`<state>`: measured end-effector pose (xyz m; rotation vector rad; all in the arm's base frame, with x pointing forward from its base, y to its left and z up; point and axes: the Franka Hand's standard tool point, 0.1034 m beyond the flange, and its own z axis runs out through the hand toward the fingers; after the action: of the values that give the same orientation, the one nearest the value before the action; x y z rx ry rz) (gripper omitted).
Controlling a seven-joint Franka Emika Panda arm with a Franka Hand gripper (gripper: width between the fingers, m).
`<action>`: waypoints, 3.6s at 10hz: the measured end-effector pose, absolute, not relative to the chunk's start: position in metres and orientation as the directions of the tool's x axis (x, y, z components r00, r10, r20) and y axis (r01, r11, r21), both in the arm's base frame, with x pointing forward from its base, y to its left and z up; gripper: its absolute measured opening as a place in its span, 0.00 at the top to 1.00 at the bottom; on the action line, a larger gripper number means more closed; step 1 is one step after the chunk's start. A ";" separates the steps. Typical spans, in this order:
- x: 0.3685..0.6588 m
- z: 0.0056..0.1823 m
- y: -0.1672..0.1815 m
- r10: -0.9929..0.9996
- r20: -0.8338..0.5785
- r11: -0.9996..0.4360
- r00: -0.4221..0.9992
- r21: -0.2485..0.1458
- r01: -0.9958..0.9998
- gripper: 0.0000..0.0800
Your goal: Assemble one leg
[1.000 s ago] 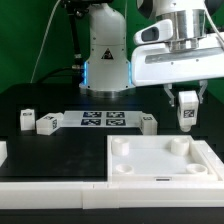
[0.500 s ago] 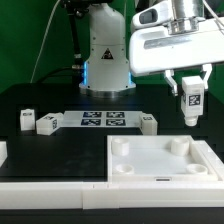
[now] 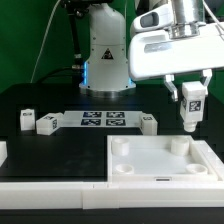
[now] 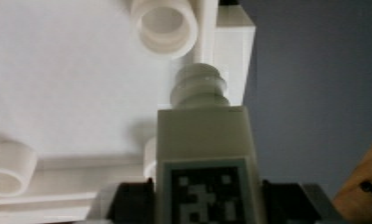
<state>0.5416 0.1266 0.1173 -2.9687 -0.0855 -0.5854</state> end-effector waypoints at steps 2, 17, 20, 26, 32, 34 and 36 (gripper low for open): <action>0.583 0.113 0.104 0.072 0.364 -0.990 0.929 -0.085 0.111 0.64; 0.599 0.083 0.115 0.095 0.546 -0.989 0.832 -0.047 0.143 0.64; 0.595 0.067 0.116 0.100 0.531 -0.988 0.841 -0.046 0.146 0.64; 0.596 0.064 0.117 0.106 0.532 -0.987 0.840 -0.044 0.152 0.44; 0.596 0.064 0.117 0.106 0.531 -0.987 0.841 -0.044 0.152 0.19; 0.595 0.067 0.117 0.097 0.511 -0.988 0.854 -0.052 0.144 0.19; 0.606 0.082 0.116 0.093 0.493 -0.988 0.865 -0.060 0.140 0.19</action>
Offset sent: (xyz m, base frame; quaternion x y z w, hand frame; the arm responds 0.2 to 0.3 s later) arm 0.0000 0.0000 0.0000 0.0000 0.0000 0.0000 1.0000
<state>0.6060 0.1161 0.0822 -2.9424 -0.1843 -0.7708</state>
